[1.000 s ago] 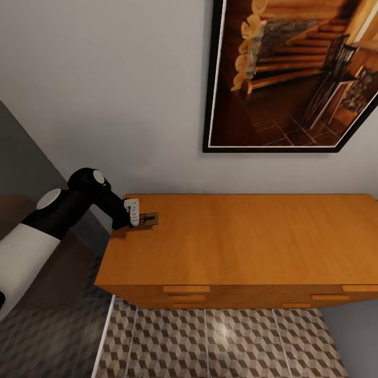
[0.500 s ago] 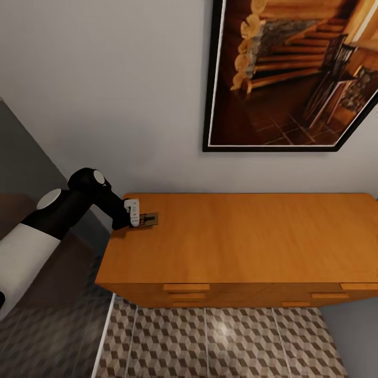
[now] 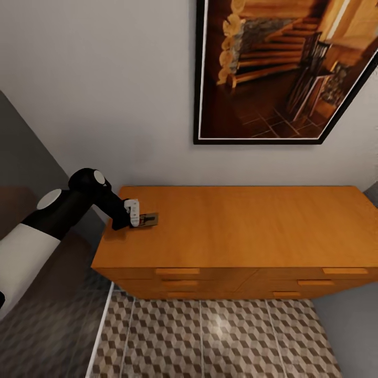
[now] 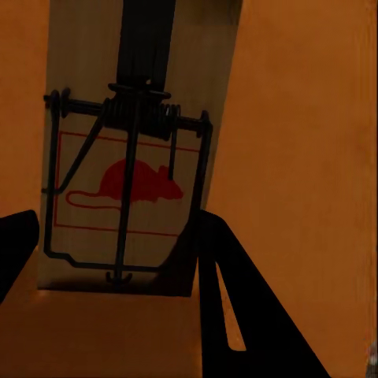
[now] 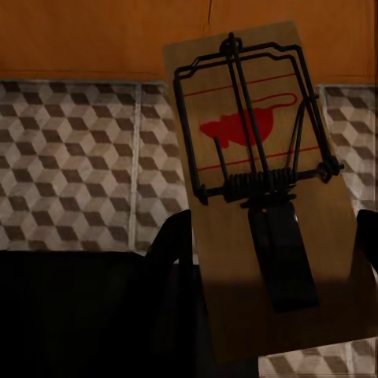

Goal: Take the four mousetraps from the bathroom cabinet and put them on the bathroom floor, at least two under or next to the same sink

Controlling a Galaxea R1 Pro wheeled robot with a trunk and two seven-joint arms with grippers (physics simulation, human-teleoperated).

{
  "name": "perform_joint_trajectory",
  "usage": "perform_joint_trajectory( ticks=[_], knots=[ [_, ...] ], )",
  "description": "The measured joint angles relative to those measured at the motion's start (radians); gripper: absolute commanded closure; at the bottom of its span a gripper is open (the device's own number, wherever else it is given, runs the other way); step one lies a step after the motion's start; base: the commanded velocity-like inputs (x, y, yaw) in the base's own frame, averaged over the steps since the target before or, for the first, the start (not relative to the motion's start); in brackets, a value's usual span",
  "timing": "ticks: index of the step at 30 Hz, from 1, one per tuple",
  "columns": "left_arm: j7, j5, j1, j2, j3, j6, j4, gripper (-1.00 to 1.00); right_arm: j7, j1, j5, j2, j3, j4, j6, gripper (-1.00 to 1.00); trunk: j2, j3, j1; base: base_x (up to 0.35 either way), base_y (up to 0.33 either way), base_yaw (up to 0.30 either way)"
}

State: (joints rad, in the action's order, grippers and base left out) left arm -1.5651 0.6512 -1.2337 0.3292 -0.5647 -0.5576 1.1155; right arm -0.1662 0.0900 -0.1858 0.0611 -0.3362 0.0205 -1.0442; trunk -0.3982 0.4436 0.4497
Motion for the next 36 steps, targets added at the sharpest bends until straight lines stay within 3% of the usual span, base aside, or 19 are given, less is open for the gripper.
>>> perform_joint_trajectory(
  ticks=[16, 36],
  knots=[
    [0.0, 0.0, 0.0, 0.0, -0.001, 0.0, 0.001, 1.0, 0.0, 0.0, 0.0, 0.0, 0.0, 0.0, 0.0, 1.0, 0.0, 0.0, 0.0, -0.158, -0.125, 0.0],
    [0.0, -0.001, 0.0, 0.009, -0.001, 0.0, -0.008, 1.0, 0.0, 0.0, 0.0, 0.0, 0.0, 0.0, 0.0, 1.0, 0.0, 0.0, 0.0, -0.304, -0.102, 0.0]
  ],
)
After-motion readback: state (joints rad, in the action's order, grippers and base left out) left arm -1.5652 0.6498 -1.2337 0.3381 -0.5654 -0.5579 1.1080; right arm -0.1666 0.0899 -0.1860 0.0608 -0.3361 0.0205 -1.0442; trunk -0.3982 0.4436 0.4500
